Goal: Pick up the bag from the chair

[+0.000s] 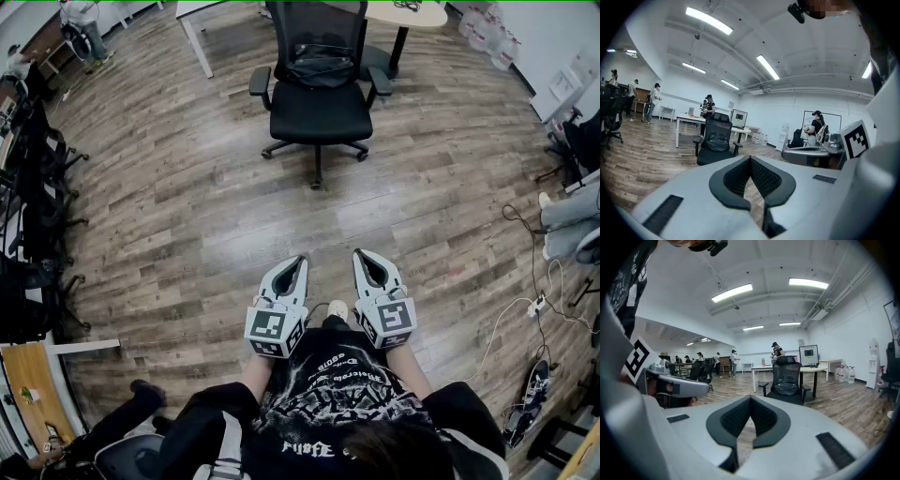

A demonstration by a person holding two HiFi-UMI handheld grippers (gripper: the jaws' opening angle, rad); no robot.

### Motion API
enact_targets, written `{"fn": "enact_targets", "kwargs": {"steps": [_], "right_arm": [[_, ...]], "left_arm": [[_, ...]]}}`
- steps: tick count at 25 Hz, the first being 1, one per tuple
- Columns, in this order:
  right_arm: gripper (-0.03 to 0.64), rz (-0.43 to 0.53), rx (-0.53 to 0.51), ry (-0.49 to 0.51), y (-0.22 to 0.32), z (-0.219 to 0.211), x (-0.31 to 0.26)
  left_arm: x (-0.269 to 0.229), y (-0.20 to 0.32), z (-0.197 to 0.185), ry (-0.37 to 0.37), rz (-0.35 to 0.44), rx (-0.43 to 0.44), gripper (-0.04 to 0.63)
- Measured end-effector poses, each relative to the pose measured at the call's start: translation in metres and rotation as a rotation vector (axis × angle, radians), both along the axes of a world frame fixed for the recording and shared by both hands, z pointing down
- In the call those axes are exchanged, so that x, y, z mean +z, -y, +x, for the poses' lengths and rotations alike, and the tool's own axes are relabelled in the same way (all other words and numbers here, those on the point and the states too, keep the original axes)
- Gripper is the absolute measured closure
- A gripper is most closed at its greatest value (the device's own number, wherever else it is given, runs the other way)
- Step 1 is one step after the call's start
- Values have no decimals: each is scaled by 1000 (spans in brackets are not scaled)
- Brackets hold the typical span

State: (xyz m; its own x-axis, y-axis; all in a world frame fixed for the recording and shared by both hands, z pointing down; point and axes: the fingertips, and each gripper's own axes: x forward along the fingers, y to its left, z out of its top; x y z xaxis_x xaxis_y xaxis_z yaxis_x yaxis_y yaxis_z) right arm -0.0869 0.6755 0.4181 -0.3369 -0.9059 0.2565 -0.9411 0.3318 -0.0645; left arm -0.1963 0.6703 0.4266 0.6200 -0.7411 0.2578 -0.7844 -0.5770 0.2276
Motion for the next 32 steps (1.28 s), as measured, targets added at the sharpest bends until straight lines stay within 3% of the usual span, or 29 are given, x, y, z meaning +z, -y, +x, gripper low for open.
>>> {"fn": "enact_targets", "kwargs": {"steps": [7,16,17,18,21,23,27,30,31,32], "right_arm": [[614,9,0,-15,11,7,1],[609,11,-8,16,26,19,-3],[585,11,-14,31,27,20,-4],[516,12,-21,43,28,20,-5],[495,20,-41,59,29,22,-8],[366,21,-59,67,29,23,-8],[354,37,-56,70,31,29,-11],[354,44,-60,70,35,35,-12],[339,42,-64,67,37,38,-11],[270,39,-69,63,38,41,-10]], "left_arm": [[-5,13,10,-10,23,-14,591],[-1,29,21,-26,-11,-9,591],[-3,30,23,-26,-3,-9,589],[-5,31,24,-24,7,-11,586],[-9,32,28,-20,16,1,440],[-11,33,31,-27,19,4,359],[-23,36,33,-49,56,-17,319],[-21,41,35,-36,42,-49,250],[-20,42,37,-34,35,-60,243],[-19,43,39,-32,30,-71,233]]}}
